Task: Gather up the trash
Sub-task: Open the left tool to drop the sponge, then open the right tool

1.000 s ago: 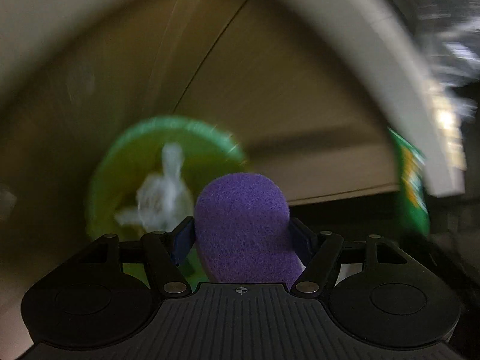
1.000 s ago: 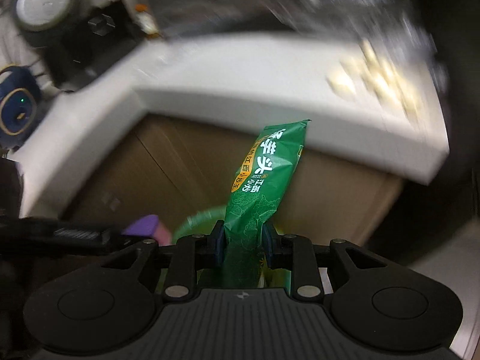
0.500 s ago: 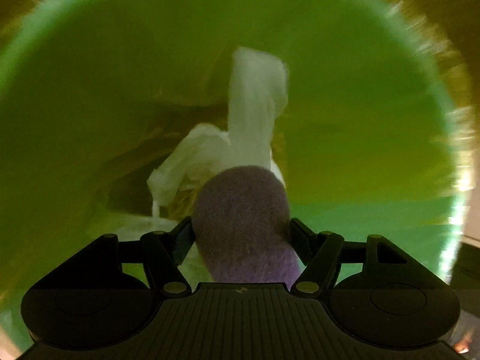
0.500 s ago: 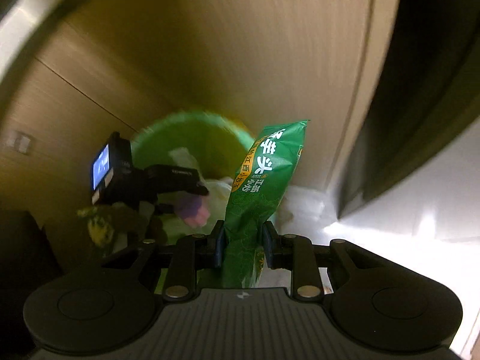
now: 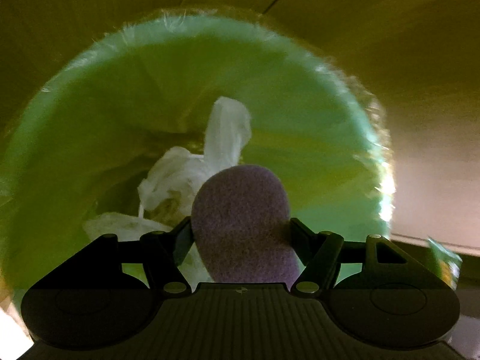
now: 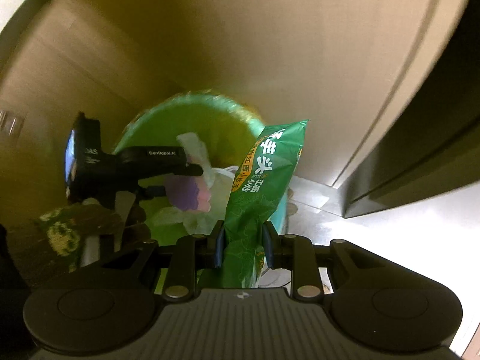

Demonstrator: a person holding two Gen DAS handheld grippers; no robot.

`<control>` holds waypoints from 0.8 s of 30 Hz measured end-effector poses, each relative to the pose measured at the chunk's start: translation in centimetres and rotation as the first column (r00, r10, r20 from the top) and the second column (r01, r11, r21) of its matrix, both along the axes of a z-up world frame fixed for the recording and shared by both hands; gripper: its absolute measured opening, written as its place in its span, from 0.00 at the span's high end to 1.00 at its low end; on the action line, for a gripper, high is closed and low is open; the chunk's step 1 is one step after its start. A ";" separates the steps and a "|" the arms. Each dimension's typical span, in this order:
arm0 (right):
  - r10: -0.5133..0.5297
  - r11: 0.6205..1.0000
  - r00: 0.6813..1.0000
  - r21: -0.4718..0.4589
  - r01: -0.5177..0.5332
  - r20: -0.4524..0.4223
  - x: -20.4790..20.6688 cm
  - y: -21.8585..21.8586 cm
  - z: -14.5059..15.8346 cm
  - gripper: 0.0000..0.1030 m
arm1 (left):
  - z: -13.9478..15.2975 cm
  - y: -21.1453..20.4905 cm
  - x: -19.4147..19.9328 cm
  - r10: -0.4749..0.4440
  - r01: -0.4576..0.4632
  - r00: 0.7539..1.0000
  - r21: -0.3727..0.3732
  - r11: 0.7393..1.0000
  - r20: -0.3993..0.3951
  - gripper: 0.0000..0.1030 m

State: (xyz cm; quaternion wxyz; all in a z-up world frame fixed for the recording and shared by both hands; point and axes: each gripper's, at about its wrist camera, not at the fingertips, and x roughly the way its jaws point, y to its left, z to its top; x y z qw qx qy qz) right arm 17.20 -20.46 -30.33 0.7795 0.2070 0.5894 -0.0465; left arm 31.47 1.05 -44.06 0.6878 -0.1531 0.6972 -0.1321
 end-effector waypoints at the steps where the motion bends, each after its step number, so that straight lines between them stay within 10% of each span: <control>1: 0.024 1.000 1.000 -0.002 -0.024 -0.002 0.3 0.4 0.0 0.76 | 0.4 0.4 -0.2 0.005 -0.004 1.000 -0.015 1.000 0.007 0.29; 10: 0.137 0.990 0.990 -0.025 -0.138 -0.008 1.8 2.7 -1.0 0.76 | -4.3 -3.2 0.3 -0.144 0.138 0.988 0.089 0.986 0.063 0.29; 17: 0.097 0.995 0.992 -0.012 -0.099 -0.076 -0.5 1.6 -3.8 0.76 | -10.8 -5.4 -0.5 -0.308 0.304 0.951 0.279 0.911 -0.029 0.19; 24: 0.085 0.996 0.993 -0.018 -0.086 -0.081 -1.2 1.7 -4.9 0.76 | -11.3 -2.5 0.2 -0.144 0.154 0.988 0.226 0.962 -0.059 0.18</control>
